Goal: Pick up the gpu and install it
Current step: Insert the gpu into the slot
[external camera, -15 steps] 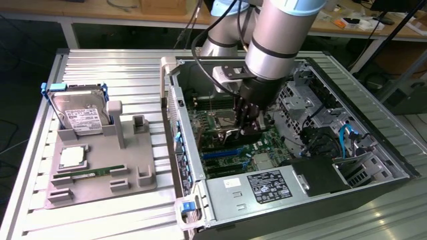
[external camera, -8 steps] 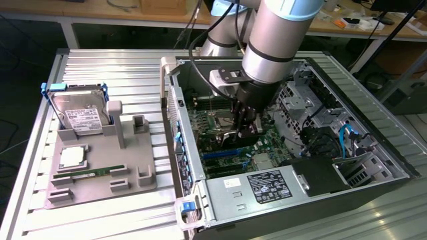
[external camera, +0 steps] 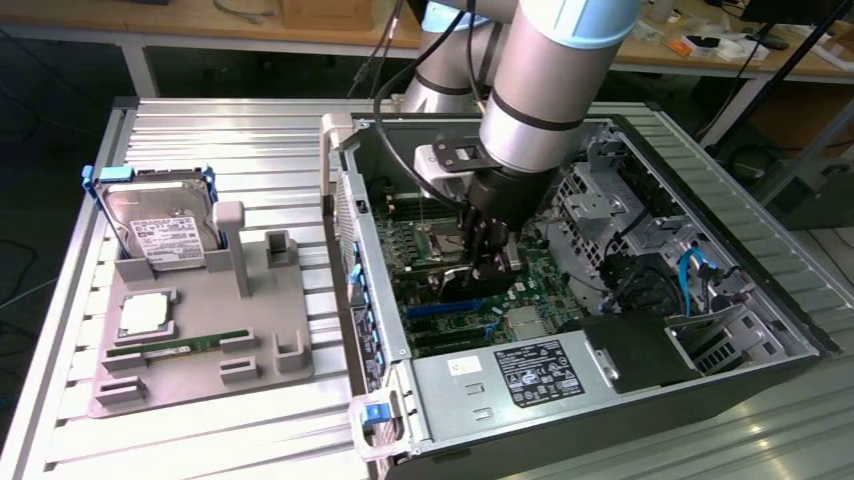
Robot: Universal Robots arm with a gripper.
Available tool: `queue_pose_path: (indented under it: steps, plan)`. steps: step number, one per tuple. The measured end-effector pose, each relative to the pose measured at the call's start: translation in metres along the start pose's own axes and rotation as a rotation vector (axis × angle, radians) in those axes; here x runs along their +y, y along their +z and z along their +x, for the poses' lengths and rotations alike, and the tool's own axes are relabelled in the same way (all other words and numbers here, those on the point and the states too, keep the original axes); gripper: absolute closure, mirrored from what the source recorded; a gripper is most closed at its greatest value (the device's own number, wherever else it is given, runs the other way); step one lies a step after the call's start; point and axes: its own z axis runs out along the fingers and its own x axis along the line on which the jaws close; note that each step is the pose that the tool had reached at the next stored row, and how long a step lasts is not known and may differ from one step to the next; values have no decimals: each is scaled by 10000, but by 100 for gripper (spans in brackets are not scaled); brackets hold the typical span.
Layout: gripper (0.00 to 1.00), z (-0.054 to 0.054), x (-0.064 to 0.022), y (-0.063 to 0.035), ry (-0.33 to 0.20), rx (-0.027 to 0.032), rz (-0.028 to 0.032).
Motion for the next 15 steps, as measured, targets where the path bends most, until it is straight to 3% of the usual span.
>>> queue_pose_path:
  steps: [15]
  plan:
    - [73, 15, 73, 30, 1, -1, 0]
